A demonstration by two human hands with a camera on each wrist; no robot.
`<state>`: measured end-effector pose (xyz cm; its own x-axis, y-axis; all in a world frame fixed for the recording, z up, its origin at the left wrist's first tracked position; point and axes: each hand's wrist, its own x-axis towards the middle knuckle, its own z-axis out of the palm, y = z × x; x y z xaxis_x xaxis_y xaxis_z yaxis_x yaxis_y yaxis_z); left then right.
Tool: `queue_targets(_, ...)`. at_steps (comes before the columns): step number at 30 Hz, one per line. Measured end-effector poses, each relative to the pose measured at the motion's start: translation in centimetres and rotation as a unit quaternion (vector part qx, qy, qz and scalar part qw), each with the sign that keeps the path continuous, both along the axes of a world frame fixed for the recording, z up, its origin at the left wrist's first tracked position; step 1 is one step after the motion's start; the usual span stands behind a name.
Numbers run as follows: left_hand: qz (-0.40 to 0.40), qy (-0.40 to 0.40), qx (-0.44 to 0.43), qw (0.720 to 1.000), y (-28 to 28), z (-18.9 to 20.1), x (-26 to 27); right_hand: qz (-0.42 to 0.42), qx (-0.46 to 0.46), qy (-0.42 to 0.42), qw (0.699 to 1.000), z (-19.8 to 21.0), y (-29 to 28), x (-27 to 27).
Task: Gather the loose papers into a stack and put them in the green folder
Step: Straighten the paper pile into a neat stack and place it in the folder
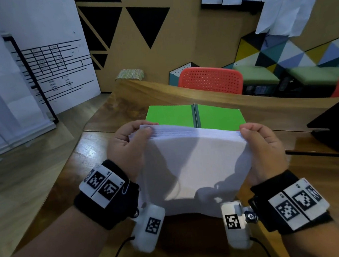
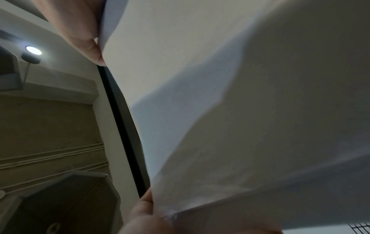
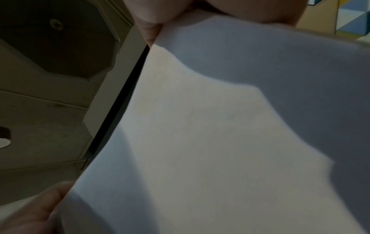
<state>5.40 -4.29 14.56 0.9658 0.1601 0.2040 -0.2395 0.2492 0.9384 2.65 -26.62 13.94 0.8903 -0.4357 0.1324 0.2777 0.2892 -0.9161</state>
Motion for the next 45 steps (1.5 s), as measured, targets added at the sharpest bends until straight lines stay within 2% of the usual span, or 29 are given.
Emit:
queue_targets(2,0.002,-0.01,0.002,1.0,0.1,0.2,0.0,0.01,0.016,0.003,1.0,-0.1,-0.3,0.1)
queue_targets(6,-0.016,-0.032,-0.014,0.999,-0.1,0.6,0.0,0.031,-0.023,0.005,0.999,-0.1,0.2,-0.3)
queue_targets(12,0.006,-0.008,-0.063,0.998,0.1,-0.5,0.8,0.025,-0.036,0.003,0.999,-1.2,-0.5,-0.1)
queue_targets(16,-0.053,-0.056,0.04,0.996,0.0,-2.6,0.1,0.061,-0.066,0.006,0.996,-2.8,0.3,-0.6)
queue_targets(20,-0.137,-0.055,0.042,0.988,0.1,-3.2,-0.3,0.039,-0.044,0.015,0.998,-3.0,1.1,-0.6)
queue_targets(21,-0.132,-0.049,0.063,0.988,0.2,-2.7,-0.6,0.03,-0.033,0.013,0.999,-2.9,1.1,-0.7)
queue_targets(23,-0.082,-0.023,0.167,0.982,-0.1,-1.6,-1.1,0.035,-0.017,0.012,0.999,-2.6,1.0,-0.8)
queue_targets(25,-0.016,0.046,0.219,0.974,-0.1,-1.3,-1.2,0.068,-0.021,0.026,0.997,-2.4,0.7,-0.8)
queue_targets(28,-0.025,0.081,0.176,0.981,0.2,-1.3,-1.0,0.103,-0.022,0.056,0.993,-2.4,0.3,-0.7)
queue_targets(30,-0.034,0.057,0.164,0.984,0.2,-1.1,-1.0,0.105,-0.01,0.054,0.993,-2.3,-0.1,-0.8)
queue_targets(32,-0.057,0.013,0.107,0.993,0.2,-0.9,-0.9,0.119,0.001,0.037,0.992,-1.9,-0.4,-1.0)
queue_targets(35,-0.047,-0.014,0.036,0.998,0.5,-1.3,-0.3,0.132,0.025,0.002,0.991,-1.1,-0.8,-1.4)
queue_targets(37,-0.038,0.001,0.018,0.999,0.5,-1.6,0.1,0.12,0.028,-0.015,0.992,-0.7,-0.7,-1.5)
queue_targets(40,-0.036,0.007,0.02,0.999,-0.1,-1.1,-0.1,0.101,0.025,0.002,0.995,-0.7,-0.2,-1.2)
queue_targets(45,0.012,0.063,0.035,0.997,-0.5,-0.1,0.1,-0.004,-0.02,0.059,0.998,-0.6,0.4,-0.6)
